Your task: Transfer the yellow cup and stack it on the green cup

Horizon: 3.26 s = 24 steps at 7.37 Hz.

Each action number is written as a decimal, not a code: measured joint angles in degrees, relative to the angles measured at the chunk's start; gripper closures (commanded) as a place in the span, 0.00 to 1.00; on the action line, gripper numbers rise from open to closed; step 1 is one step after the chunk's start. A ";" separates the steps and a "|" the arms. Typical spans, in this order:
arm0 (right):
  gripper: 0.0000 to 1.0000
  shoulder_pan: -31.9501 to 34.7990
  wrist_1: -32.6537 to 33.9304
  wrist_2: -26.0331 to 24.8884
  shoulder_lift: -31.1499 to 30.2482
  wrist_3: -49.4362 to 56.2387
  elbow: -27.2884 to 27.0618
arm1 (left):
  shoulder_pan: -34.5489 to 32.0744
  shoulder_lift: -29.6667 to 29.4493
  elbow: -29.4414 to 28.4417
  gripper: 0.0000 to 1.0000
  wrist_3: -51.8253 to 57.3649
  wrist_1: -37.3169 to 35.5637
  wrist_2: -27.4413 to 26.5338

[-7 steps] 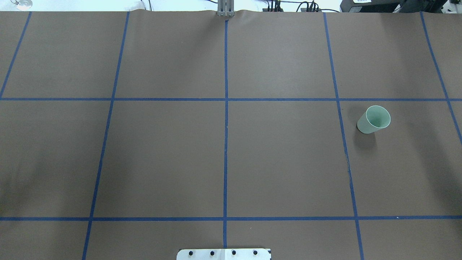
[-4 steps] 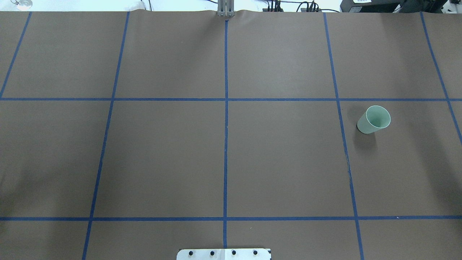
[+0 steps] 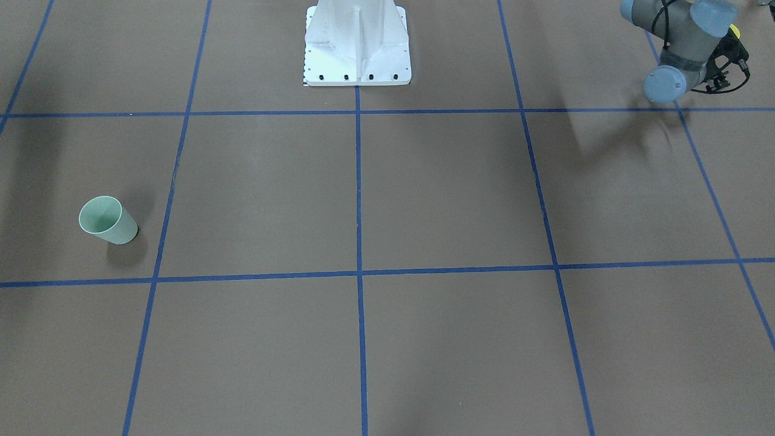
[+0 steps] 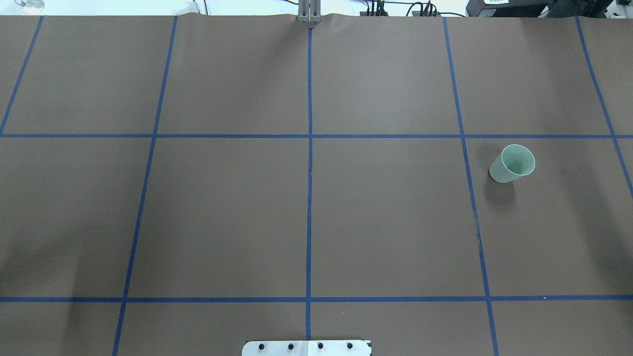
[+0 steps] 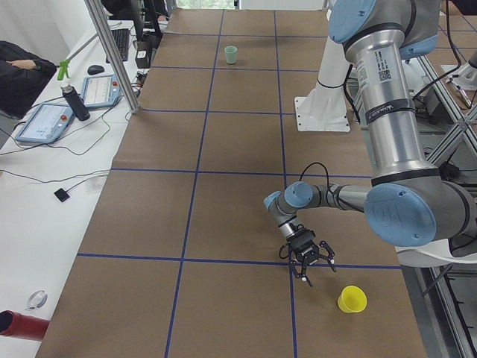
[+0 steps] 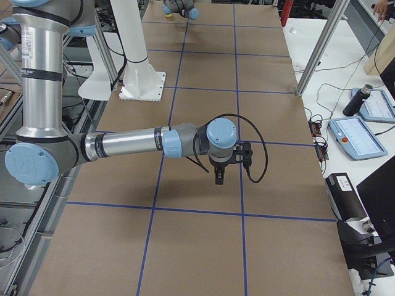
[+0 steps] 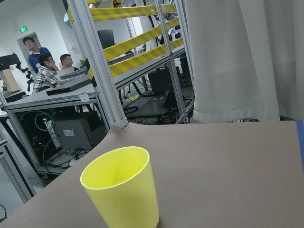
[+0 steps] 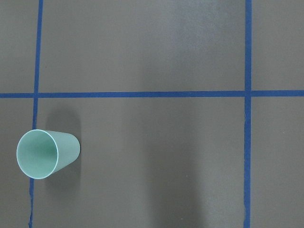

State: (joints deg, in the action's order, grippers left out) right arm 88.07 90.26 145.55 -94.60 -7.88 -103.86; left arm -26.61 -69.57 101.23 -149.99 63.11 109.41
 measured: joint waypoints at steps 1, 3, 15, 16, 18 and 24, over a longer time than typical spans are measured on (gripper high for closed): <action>0.00 0.01 0.00 0.00 -0.08 0.08 0.01 | 0.06 0.05 -1.23 0.00 0.01 -0.05 1.17; 0.00 0.08 -0.06 0.00 -0.39 0.17 0.05 | 0.26 0.05 -3.82 0.00 -0.97 -0.09 3.54; 0.00 0.09 -0.08 0.20 -0.50 0.09 0.05 | 3.61 -0.08 -9.71 0.00 -3.37 0.27 7.70; 0.00 0.09 -0.04 0.24 -0.50 0.07 0.05 | 3.67 -0.13 -9.92 0.00 -3.38 0.35 7.89; 0.00 0.09 0.00 0.28 -0.50 -0.08 0.04 | 4.03 -0.23 -10.44 0.00 -3.38 0.51 9.17; 0.00 0.09 0.09 0.29 -0.54 -0.21 0.15 | 5.21 -0.30 -14.87 0.00 -3.26 1.26 11.81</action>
State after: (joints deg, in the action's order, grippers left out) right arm 88.15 90.35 145.83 -95.13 -8.09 -103.71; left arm -21.40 -69.87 86.37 -153.24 64.37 121.22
